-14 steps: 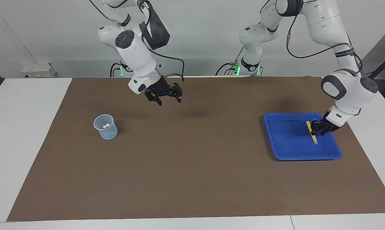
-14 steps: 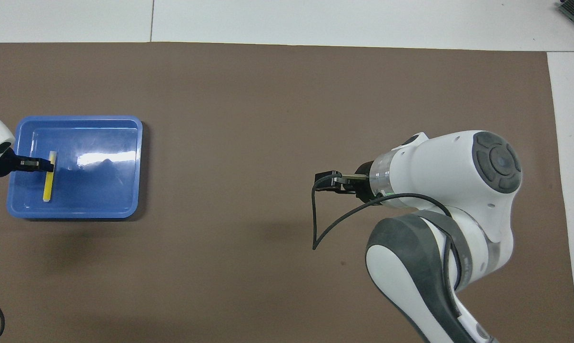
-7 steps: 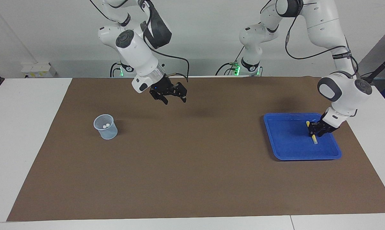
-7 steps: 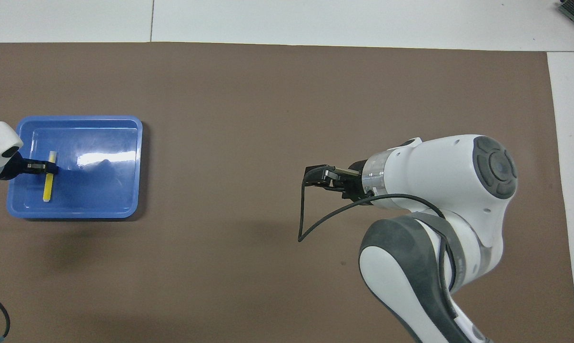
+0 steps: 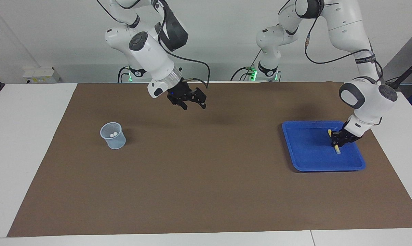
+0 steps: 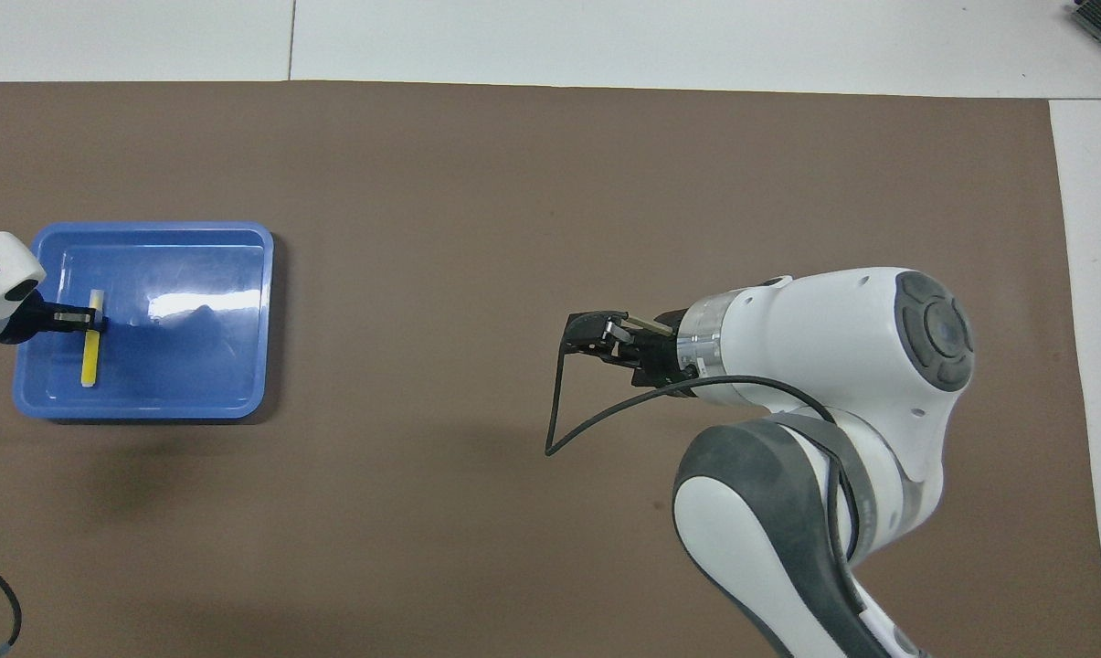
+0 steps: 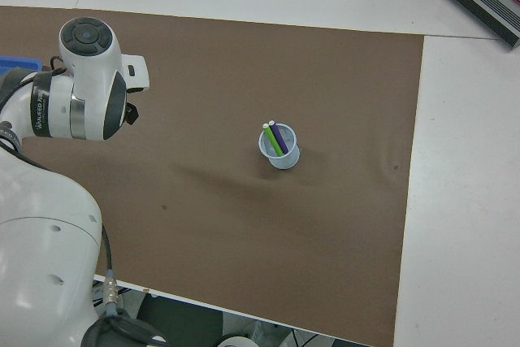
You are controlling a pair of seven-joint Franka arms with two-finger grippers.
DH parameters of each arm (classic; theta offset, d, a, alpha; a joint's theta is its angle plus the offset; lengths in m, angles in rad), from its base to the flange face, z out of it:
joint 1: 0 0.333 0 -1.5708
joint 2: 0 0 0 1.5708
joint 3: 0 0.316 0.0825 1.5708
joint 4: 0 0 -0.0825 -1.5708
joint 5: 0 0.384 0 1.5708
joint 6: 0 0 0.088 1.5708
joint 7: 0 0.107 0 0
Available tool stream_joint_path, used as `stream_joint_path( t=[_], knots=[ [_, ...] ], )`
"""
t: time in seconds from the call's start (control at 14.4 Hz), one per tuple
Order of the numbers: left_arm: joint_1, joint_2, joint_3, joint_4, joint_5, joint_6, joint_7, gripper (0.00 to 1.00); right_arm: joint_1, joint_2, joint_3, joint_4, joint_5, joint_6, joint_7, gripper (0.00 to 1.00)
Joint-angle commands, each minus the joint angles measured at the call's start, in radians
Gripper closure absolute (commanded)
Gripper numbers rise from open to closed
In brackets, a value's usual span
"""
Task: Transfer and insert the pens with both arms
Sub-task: 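Grasp the yellow pen with the left gripper while the right gripper withdraws, then lift the yellow pen with the left gripper while the right gripper approaches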
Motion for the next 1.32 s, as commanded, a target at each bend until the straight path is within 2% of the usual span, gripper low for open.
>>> stream_joint_path(
  t=[0.0, 0.42, 0.55, 0.69, 1.25],
  knots=[
    [-0.005, -0.001, 0.0, -0.013, 0.001, 0.026, -0.006, 1.0, 0.004, -0.002, -0.001, -0.011, 0.022, 0.022, 0.016, 0.0],
    [-0.008, -0.003, 0.0, 0.003, 0.001, -0.001, -0.059, 1.0, 0.004, -0.002, -0.001, -0.011, 0.035, 0.022, 0.036, 0.0],
    [-0.026, -0.02, 0.0, 0.026, 0.001, -0.058, -0.116, 1.0, 0.004, -0.002, -0.001, -0.011, 0.035, 0.022, 0.037, 0.0],
    [-0.032, -0.047, -0.003, 0.053, 0.001, -0.125, -0.191, 1.0, 0.004, -0.002, -0.001, -0.011, 0.035, 0.022, 0.037, 0.0],
    [-0.113, -0.207, -0.014, 0.056, -0.004, -0.243, -0.614, 1.0, 0.004, -0.002, -0.001, -0.011, 0.035, 0.022, 0.036, 0.0]
  ],
)
